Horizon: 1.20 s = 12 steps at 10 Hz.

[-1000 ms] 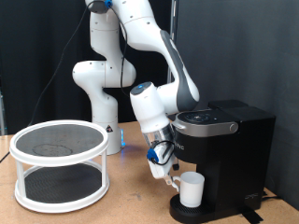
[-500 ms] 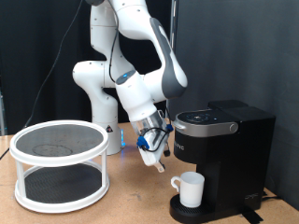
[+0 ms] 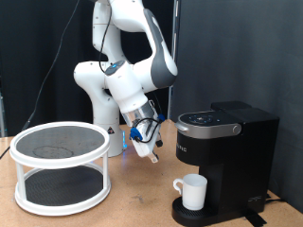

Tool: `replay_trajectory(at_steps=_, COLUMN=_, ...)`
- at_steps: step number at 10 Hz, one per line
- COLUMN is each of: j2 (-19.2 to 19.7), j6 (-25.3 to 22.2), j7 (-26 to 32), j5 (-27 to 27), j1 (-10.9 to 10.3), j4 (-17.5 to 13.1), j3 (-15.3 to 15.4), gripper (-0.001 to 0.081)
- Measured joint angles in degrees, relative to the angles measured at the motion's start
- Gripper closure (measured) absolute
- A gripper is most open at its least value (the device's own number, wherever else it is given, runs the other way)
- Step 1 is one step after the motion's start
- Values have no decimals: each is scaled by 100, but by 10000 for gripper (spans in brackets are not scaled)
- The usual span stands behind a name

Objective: Make a cup of coffee with the keurig machine

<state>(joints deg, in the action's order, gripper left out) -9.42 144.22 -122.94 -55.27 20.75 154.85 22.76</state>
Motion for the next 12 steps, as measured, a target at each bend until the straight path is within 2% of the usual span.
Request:
replay_trajectory(at_steps=3, j2=-592, j6=-1092, j7=762, j5=-97, j1=-10, j4=205, j3=-117, gripper=72)
replay_trajectory(at_steps=6, j2=-1383, j6=-1500, j7=1182, j5=-513, j1=-43, j4=473, j3=-189, gripper=72)
replay_trajectory(at_steps=10, j2=-2298, j6=-2299, j7=1094, j5=-1051, j1=-52, j4=459, j3=-465, gripper=72)
replay_trajectory(at_steps=12, j2=-2667, j6=-2690, j7=613, j5=-1092, j1=-50, j4=358, j3=-622, gripper=72)
